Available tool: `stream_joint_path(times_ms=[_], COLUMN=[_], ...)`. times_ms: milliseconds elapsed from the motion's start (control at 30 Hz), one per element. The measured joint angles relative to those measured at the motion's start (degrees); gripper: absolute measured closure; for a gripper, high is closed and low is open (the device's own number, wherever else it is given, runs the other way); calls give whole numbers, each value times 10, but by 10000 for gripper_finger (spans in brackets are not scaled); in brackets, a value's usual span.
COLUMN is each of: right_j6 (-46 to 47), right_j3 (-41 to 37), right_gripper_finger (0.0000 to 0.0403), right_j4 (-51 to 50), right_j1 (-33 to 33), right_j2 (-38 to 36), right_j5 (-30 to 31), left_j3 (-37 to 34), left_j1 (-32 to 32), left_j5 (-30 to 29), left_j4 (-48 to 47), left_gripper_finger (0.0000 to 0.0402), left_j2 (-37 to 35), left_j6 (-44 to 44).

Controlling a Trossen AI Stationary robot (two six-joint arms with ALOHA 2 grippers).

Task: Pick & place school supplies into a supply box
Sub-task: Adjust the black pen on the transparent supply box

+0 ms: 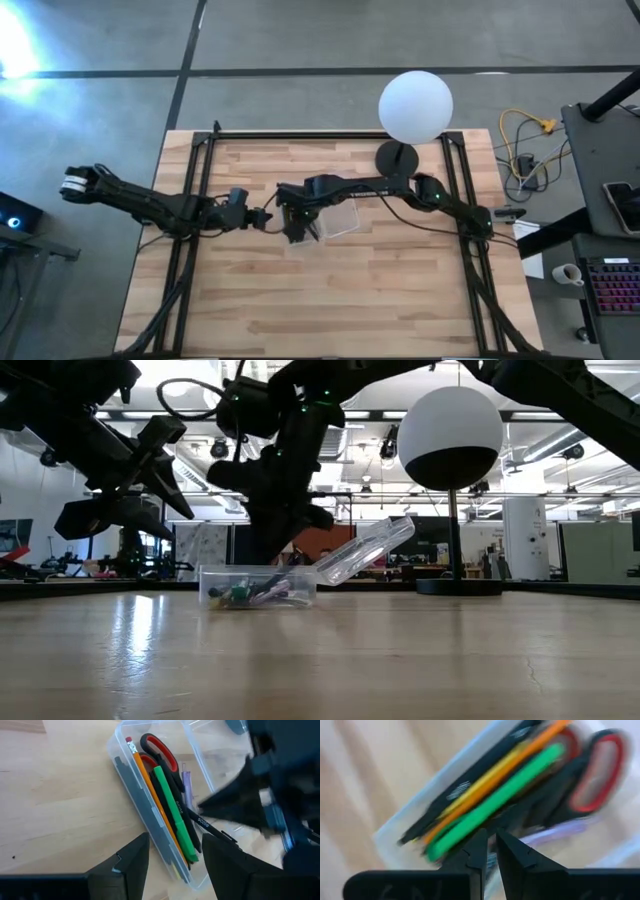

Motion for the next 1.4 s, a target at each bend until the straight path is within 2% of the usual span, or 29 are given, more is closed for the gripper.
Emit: stream_joint_path(times_ms=[100,200,267,467,700,867,1067,1133,1233,1400], right_j6=[4,-11,-18,-24,-26,-19,-22,-22,-21,-20], right_j3=[8,16,17,0,-3,9,30,30,21,-11], right_gripper_finger=[369,369,369,369,369,369,369,369,369,369], right_j4=[-22,-79,-105,-63,-42,-38,-51,-58,-67,-73], right_j1=[-7,-11,-4,28,11,-13,-12,-10,-11,-11], right_j2=[-2,-8,-11,3,17,12,-20,-20,-13,10], right_j5=[23,-43,-66,-79,31,35,39,69,99,90], left_j3=[0,0,0,0,-1,-1,-1,-1,-1,-1], left_j1=[0,0,0,0,0,0,0,0,0,0], left_j5=[0,0,0,0,-1,0,0,0,0,0], left_j4=[0,1,3,5,3,3,4,4,4,3], left_gripper_finger=[235,235,235,235,235,235,235,235,235,235], left_j2=[0,0,-1,-1,0,0,0,0,0,0], left_j6=[-1,-2,-2,-2,-2,-2,-1,-1,0,0])
